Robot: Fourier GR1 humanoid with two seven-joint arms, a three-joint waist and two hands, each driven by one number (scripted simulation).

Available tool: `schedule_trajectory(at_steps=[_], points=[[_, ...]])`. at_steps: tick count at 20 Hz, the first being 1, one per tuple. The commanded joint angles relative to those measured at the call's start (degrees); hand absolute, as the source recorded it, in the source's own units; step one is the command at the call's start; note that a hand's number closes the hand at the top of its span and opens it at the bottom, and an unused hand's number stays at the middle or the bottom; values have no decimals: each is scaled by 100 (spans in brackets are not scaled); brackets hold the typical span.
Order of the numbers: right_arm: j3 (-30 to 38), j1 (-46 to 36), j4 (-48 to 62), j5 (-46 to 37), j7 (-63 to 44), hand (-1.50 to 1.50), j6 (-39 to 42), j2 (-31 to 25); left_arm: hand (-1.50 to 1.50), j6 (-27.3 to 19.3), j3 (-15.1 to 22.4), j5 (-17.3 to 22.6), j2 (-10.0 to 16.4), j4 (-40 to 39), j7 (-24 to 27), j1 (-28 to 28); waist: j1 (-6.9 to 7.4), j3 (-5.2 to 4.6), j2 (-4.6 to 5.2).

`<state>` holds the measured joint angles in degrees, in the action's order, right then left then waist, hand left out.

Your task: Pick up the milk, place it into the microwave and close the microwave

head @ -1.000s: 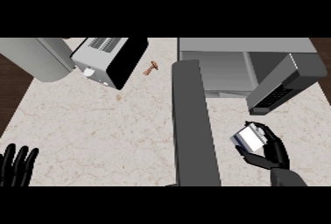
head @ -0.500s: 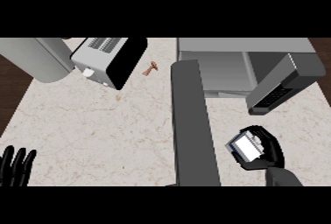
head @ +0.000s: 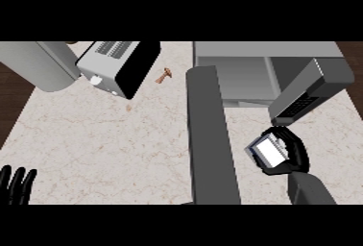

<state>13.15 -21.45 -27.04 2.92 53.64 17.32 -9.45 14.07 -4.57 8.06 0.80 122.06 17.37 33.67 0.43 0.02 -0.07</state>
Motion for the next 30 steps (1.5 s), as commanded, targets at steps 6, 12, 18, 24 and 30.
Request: schedule_trajectory(at_steps=[6, 12, 18, 24, 30], points=[[-800, 1085, -2529, 66, -986, 150, 83, 504, -150, 157, 0, 10, -76, 55, 128, 318, -109, -14, -43], [-1289, 2201, -5035, 459, -2557, 150, -218, 904, -150, 290, -233, 282, -63, -230, 163, 105, -133, -15, -37], [-2289, 2947, -6396, 781, -3289, 150, -1311, 940, -150, 523, -614, 477, 64, -281, 263, 69, -49, -6, -9], [-2455, 2294, -6296, 513, -3419, 150, -2026, 943, -150, 768, -948, 884, 103, 202, -130, 410, 0, -1, 0], [-2683, 1068, -5588, 274, -3657, 150, -3373, 936, -150, 892, -1167, 942, 189, -177, 77, 233, 50, -2, 12]])
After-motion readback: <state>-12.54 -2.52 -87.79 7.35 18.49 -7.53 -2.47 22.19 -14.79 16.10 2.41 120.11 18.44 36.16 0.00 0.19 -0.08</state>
